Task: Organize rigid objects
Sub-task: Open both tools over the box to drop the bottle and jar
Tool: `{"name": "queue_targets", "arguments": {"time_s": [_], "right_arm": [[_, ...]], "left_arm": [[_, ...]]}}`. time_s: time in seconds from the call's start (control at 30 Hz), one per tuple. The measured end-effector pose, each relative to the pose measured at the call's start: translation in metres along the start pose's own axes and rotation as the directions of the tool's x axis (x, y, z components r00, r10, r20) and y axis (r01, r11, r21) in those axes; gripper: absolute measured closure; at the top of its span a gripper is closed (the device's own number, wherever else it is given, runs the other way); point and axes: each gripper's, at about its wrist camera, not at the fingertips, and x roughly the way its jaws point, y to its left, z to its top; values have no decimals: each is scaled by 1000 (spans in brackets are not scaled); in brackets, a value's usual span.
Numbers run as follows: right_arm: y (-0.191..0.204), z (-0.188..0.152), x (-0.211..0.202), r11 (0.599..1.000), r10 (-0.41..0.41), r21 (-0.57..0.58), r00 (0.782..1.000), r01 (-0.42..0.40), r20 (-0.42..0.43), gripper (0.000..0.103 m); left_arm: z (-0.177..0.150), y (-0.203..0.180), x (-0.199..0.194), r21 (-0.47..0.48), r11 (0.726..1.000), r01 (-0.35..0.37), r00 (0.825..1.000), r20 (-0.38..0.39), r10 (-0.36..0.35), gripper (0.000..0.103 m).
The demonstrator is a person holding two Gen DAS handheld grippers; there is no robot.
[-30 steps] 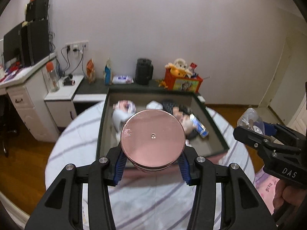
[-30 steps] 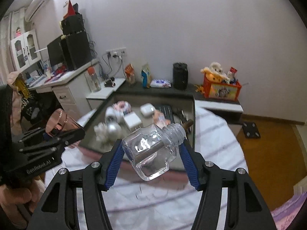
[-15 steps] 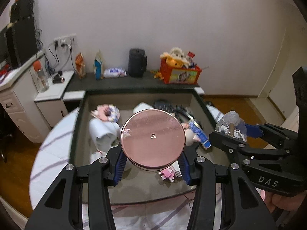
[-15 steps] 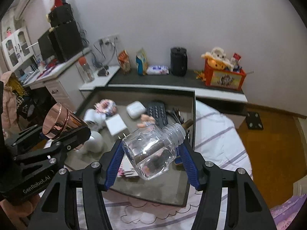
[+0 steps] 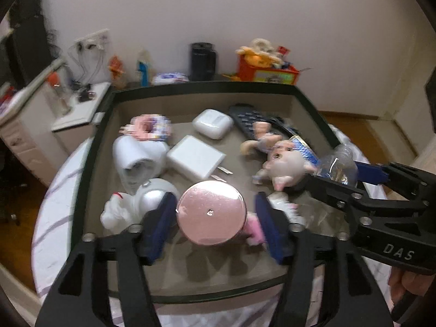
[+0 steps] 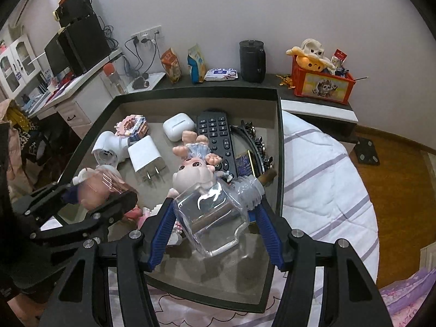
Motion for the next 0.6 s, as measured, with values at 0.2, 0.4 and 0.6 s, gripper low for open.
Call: {"name": "queue_targets", "arguments": {"time_s": [0.2,0.4,0.6], "right_arm": [[0,-2,-10,999,30,13,999,-30,21,19],[10,-8,-28,999,43,16,998,-44,45,0],[24,-19,-65,998,57,26,993,-60,101,0]], "left_arm": [[-3,21,-18,-55,998,-42,999,19,43,8],[-15,33,-53,-85,994,-66,995,64,71,0],[-32,40,-95,-106,986,-128,986,98,138,0]]}}
